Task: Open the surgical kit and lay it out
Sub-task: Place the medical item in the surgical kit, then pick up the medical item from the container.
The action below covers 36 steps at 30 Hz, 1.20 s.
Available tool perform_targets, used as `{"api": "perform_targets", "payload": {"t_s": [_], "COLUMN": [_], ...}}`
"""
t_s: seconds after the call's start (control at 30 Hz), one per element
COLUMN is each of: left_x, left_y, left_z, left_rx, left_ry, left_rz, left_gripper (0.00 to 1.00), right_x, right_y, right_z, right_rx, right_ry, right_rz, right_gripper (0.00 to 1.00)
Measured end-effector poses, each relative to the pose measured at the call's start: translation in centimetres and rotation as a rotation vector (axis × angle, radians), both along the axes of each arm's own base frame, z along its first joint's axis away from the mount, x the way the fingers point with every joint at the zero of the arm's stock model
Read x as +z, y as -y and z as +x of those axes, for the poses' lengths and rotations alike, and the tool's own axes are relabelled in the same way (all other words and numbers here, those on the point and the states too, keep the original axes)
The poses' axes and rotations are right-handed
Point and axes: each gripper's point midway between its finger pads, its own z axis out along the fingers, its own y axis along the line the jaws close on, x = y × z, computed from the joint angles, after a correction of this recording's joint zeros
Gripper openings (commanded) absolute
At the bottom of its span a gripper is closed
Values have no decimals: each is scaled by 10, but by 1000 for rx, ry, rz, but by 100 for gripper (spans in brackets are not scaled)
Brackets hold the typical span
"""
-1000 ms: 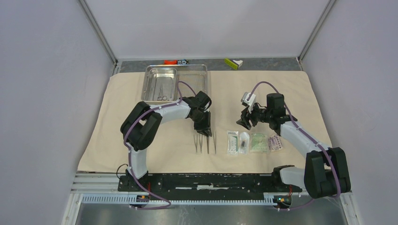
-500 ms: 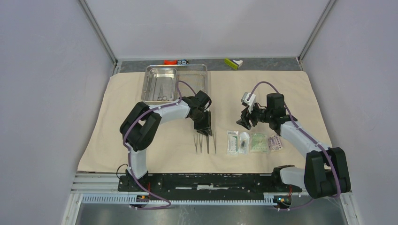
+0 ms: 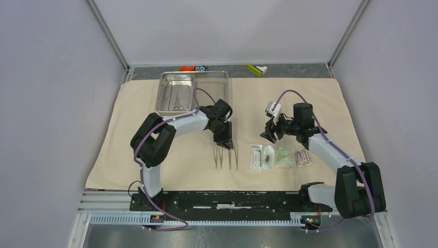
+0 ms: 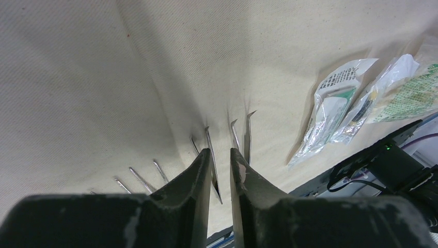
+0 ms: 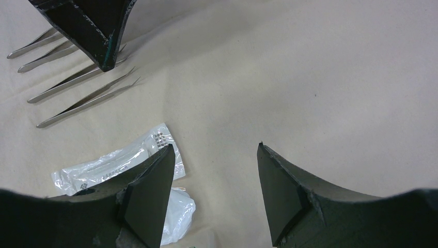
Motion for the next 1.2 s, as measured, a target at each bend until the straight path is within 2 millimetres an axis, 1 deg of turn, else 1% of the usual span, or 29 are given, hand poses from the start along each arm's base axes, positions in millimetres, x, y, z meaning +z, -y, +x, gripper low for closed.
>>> {"api": "perform_targets", "payload": {"t_s": [0.27,0.5,0.67,0.83,0.9,0.97,1.0,1.07,1.13,1.2], "left_x": [2,20,32,45,54,67,75,90,103,115], "left_y": [0,1,-4,-18,-27,-37,-44,-57,-73,-98], "left_z": [0,5,14,40,54,70,80,97,112,129], "left_rx": [0,-1,-36,-79,-87,-92,-86,-72,-46,2], "left_ry": [5,57,154,320,399,481,523,592,632,645], "left_rz": [-4,-26,-7,71,122,168,192,228,242,233], "left_gripper": [28,30,33,51,58,67,70,79,86,94], "right_x": [0,-3,-3,-1,3,8,12,23,37,52], "right_y": [0,0,0,2,4,6,7,8,10,12], "right_z": [0,-2,-2,-1,1,4,7,14,22,31], "right_rx": [0,4,3,-8,-19,-33,-40,-54,-71,-89], "right_ry": [-1,-14,-16,-4,10,25,35,67,105,139], "right_rz": [0,-2,-3,-10,-16,-24,-28,-32,-37,-43], "right_gripper": [67,67,67,67,67,69,69,72,74,77]}}
